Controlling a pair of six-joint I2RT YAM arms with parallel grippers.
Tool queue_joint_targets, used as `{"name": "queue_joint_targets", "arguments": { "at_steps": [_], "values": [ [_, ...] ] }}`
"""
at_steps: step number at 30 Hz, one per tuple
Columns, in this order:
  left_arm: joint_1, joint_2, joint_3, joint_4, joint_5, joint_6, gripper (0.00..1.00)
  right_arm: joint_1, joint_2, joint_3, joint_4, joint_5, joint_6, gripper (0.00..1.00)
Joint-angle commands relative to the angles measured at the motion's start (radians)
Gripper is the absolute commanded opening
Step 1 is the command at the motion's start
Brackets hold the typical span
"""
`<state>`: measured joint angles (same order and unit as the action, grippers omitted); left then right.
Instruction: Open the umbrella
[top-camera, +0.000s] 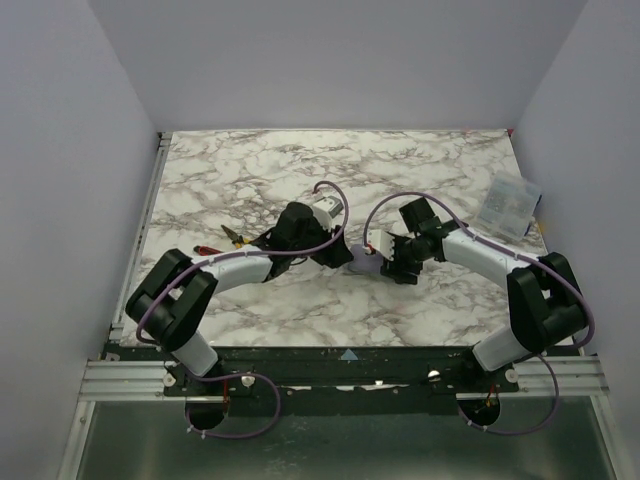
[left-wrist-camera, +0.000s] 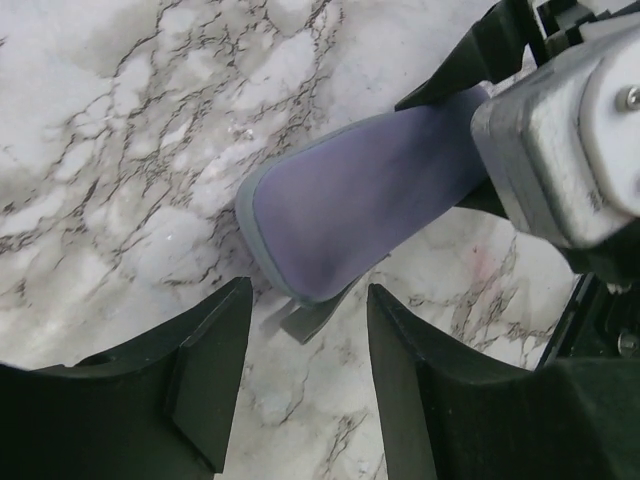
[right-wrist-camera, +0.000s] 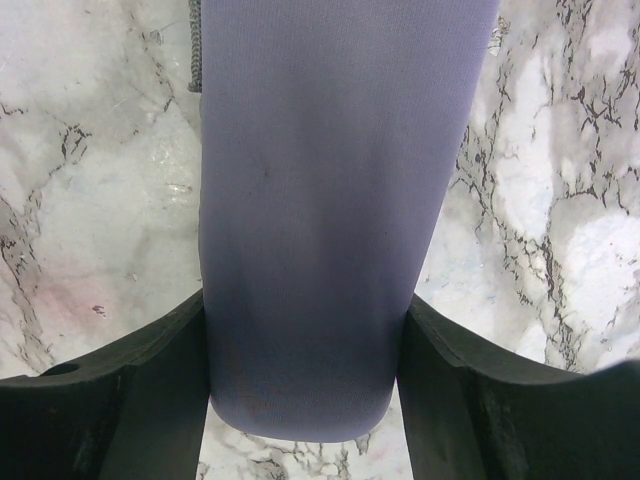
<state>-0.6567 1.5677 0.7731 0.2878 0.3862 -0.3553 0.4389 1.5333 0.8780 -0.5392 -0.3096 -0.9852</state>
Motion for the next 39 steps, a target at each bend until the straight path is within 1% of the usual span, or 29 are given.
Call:
{"name": "queue_joint_targets", "arguments": {
  "at_steps": [1,3,8,12,17,18,20,22,25,30,34,39],
  "values": [
    [-0.021,0.082,0.059,0.038,0.074,-0.069,0.49,0.007,0.007,-0.030,-0.028,0.000,-0.003,0.48],
    [-0.027,0.107,0.055,0.036,0.076,-0.072,0.47,0.007,0.008,-0.033,-0.025,-0.003,-0.003,0.47],
    [-0.026,0.133,-0.021,0.041,0.060,-0.091,0.39,0.008,0.002,-0.049,-0.010,-0.004,-0.006,0.45],
    [-0.016,0.137,-0.082,0.058,0.093,-0.088,0.34,0.006,-0.019,-0.067,0.000,-0.005,-0.019,0.40],
    [-0.005,0.103,-0.109,0.077,0.131,-0.085,0.22,0.007,-0.028,-0.078,0.005,-0.005,-0.042,0.37],
    [-0.004,0.088,-0.104,0.078,0.130,-0.078,0.22,0.007,-0.031,-0.079,0.007,-0.005,-0.049,0.36],
    [0.003,0.057,-0.083,0.080,0.124,-0.079,0.25,0.007,-0.039,-0.083,0.017,-0.004,-0.060,0.35],
    [0.016,0.056,-0.053,0.078,0.140,-0.116,0.25,0.008,-0.048,-0.093,0.029,-0.003,-0.076,0.34],
    [0.035,0.077,-0.008,0.098,0.164,-0.185,0.24,0.008,-0.052,-0.103,0.044,0.010,-0.100,0.33],
    [0.038,0.144,0.054,0.087,0.168,-0.204,0.23,0.007,-0.046,-0.099,0.045,0.012,-0.105,0.32],
    [0.036,0.160,0.029,0.085,0.181,-0.186,0.22,0.007,-0.033,-0.091,0.040,0.007,-0.092,0.31],
    [0.037,0.138,-0.074,0.091,0.180,-0.197,0.20,0.007,-0.030,-0.107,0.057,0.007,-0.100,0.30]
  ]
}}
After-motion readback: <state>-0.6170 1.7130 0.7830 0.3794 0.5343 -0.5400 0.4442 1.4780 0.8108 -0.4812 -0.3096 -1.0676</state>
